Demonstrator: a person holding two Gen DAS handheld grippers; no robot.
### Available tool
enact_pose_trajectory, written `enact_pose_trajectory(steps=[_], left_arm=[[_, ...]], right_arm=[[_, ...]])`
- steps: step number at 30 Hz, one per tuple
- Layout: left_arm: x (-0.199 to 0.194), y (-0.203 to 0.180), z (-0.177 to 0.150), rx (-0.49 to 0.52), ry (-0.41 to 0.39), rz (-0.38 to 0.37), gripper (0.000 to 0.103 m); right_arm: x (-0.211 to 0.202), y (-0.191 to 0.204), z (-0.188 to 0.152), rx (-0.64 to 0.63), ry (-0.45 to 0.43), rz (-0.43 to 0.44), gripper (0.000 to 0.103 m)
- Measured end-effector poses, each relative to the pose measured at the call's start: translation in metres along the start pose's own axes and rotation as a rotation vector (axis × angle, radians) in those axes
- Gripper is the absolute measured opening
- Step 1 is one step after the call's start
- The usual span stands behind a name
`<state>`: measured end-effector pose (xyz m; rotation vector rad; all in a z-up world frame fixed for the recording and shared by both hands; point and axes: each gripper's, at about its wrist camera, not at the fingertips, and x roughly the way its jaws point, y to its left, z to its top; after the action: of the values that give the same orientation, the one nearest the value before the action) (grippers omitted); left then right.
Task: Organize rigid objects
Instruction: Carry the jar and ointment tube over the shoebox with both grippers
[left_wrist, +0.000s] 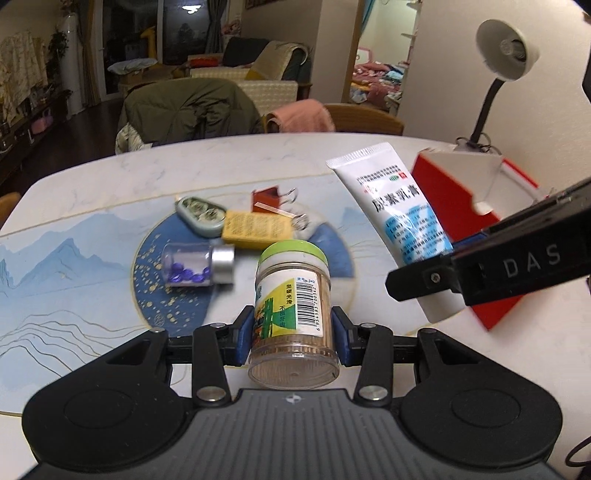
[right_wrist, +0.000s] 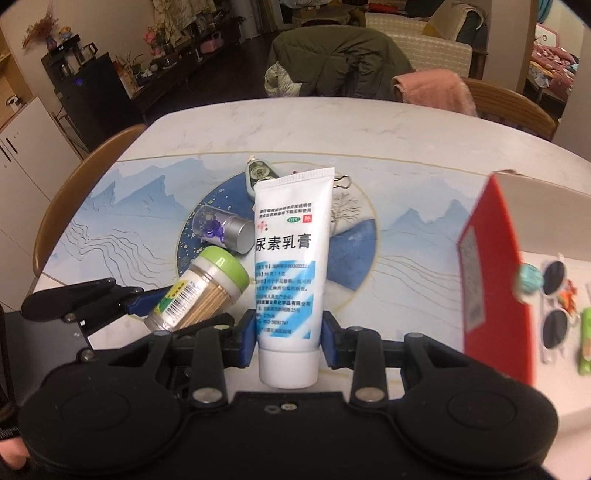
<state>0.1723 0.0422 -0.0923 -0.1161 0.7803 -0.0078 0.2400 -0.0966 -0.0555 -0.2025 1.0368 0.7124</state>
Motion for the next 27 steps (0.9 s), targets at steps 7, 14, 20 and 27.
enact_pose_trajectory(steps=[7, 14, 20, 27], left_arm=[[-0.025, -0.027, 0.017, 0.005, -0.034, -0.034, 0.043], [-0.032, -0.066, 0.035, 0.033, -0.051, -0.063, 0.043], [-0.025, -0.103, 0.053, 0.052, -0.057, -0.079, 0.043], [-0.003, -0.154, 0.064, 0.098, -0.045, -0.093, 0.043]], right_arm=[[-0.042, -0.022, -0.011, 0.043, -0.038, 0.003, 0.034], [-0.072, -0.058, -0.022, 0.081, -0.072, -0.013, 0.034], [-0.095, -0.102, -0.031, 0.118, -0.102, -0.03, 0.034], [-0.118, -0.165, -0.039, 0.156, -0.136, -0.062, 0.034]])
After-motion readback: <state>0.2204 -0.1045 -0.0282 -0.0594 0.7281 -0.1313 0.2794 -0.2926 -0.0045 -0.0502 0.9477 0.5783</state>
